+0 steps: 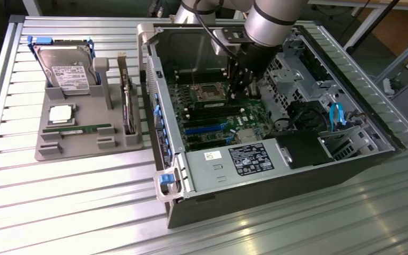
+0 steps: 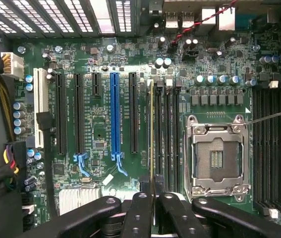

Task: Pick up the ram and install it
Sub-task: 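Insert the ram into the slot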

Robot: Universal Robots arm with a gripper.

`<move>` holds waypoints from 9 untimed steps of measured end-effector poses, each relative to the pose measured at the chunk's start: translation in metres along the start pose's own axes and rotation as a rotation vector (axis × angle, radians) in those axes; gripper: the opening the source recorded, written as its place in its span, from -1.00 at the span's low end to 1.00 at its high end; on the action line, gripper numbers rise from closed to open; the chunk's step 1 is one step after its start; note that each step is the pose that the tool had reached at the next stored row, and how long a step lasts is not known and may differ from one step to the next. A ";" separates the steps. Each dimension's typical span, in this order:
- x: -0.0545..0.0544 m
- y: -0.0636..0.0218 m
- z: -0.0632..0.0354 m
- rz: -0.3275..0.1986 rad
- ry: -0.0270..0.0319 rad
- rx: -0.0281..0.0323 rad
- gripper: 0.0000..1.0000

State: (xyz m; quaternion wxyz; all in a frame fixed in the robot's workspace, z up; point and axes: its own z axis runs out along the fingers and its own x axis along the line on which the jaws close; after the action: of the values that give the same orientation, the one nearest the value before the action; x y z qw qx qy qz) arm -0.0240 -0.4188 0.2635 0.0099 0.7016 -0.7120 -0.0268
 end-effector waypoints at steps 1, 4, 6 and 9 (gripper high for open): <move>0.000 -0.0002 0.0049 0.000 0.0000 0.0000 -0.79; 0.000 -0.0004 0.0085 -0.005 0.0004 -0.0001 -0.79; 0.000 -0.0004 0.0085 -0.024 0.0013 -0.0005 -0.79; -0.001 -0.0004 0.0090 -0.024 0.0010 -0.0005 -0.79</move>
State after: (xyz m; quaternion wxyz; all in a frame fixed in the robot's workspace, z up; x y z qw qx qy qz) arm -0.0240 -0.4178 0.2546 0.0101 0.7099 -0.7037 -0.0268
